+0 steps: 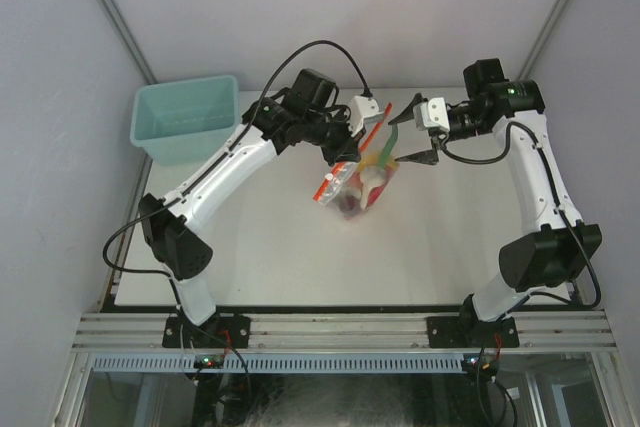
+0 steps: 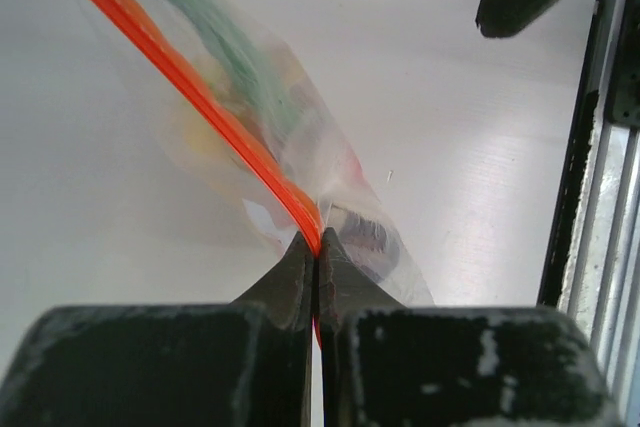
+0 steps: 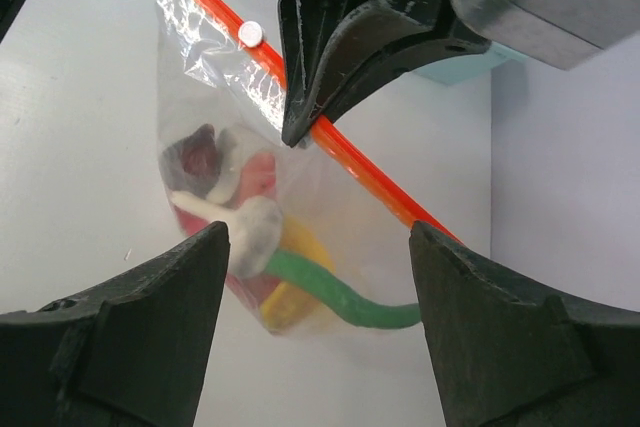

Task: Open the zip-top bag and remove the fake food
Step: Adjust the zipper food storage bag at the center of the board.

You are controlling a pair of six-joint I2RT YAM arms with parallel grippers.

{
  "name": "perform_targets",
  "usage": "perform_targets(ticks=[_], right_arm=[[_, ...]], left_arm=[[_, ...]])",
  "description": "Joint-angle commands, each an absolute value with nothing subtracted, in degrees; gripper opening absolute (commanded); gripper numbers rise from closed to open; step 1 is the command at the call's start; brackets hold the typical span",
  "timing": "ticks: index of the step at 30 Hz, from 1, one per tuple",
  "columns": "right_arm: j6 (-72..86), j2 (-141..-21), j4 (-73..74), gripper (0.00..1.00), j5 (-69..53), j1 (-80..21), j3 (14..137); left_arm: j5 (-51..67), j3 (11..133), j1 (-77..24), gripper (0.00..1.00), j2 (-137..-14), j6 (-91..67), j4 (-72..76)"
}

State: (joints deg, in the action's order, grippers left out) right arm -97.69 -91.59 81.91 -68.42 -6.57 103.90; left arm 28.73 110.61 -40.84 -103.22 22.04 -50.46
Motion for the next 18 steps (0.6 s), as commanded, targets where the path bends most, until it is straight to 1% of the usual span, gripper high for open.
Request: perform_targets(ticks=[1,8,14,18], right_arm=[[-97.2,-91.2,81.2,0.72,-76.1,-4.5,104.2],[-95.6,-91.9,81.0,0.73,-79.5,-3.5,105.4],[-95.4,-93.7,81.0,0.73,-78.3,-4.7,105.1],[-95.1,-94.8,81.0,0.72,-77.0,-5.9,105.5]], left_arm=[[32.2,111.8,-41.1,0.00,-99.1,31.2,-49.2],[34.7,110.0,-41.3,0.00,-98.0,37.6,-48.3],[37.1,107.2,-42.5,0.00,-96.4,42.5,-47.0],[37.4,107.1,-43.3,0.00,-96.5,43.1,-47.0]])
